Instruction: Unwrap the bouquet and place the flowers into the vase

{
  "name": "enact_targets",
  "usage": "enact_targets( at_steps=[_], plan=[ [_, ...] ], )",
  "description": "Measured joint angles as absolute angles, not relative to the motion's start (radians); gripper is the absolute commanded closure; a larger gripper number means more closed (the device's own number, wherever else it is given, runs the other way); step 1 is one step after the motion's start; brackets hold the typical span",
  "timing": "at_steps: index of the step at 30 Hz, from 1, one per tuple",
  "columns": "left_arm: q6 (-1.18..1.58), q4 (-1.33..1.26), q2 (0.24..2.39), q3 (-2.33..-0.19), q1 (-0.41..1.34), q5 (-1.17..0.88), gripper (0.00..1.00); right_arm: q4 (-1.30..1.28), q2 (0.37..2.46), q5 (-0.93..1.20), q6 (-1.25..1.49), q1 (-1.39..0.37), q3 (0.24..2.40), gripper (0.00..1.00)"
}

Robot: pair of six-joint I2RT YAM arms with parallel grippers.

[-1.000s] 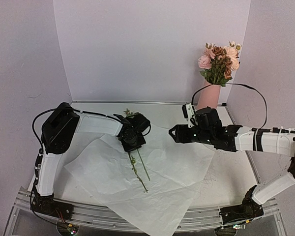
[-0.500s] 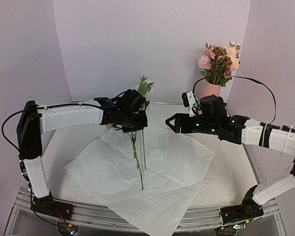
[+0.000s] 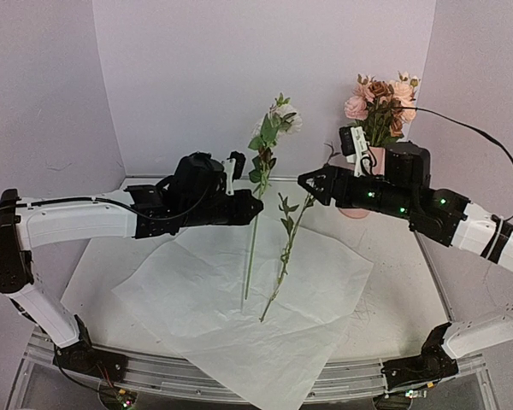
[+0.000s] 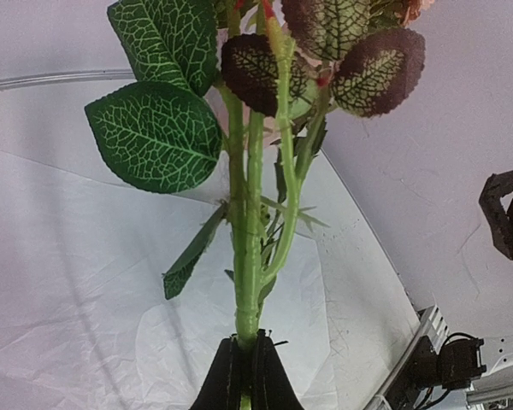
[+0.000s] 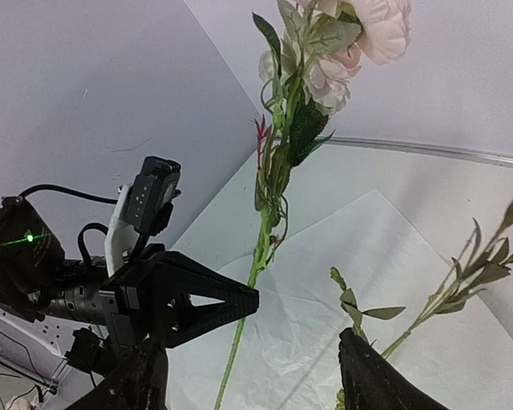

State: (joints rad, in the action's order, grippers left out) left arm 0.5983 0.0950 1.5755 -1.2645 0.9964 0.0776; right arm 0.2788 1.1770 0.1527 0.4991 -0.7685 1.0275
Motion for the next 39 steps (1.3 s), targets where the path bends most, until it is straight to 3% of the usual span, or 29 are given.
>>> enact_targets(
  at_steps=[8,16,28,30,35,37,39],
  plan=[
    [0.598,0.059,1.547,-1.236,0.995,0.079,1.00,0.261,1.203,0.143,0.523,-0.768,1.028,0.31],
    [0.592,0.058,1.473,-1.191,0.995,0.071,1.00,0.285,1.358,0.197,0.511,-0.768,1.024,0.28],
    [0.594,0.049,1.379,-1.146,0.995,0.071,1.00,0.568,1.613,0.429,0.513,-0.768,0.900,0.31],
    [0.594,0.048,1.376,-1.142,0.995,0.071,1.00,0.612,1.656,0.464,0.522,-0.769,0.899,0.33],
    [0.594,0.049,1.375,-1.137,0.995,0.071,0.99,0.695,1.733,0.518,0.547,-0.772,0.903,0.52],
    [0.594,0.048,1.375,-1.137,0.995,0.071,0.99,0.718,1.753,0.532,0.561,-0.774,0.906,0.50],
    [0.594,0.048,1.374,-1.137,0.995,0.071,0.99,0.741,1.766,0.546,0.572,-0.776,0.909,0.41]
  ],
)
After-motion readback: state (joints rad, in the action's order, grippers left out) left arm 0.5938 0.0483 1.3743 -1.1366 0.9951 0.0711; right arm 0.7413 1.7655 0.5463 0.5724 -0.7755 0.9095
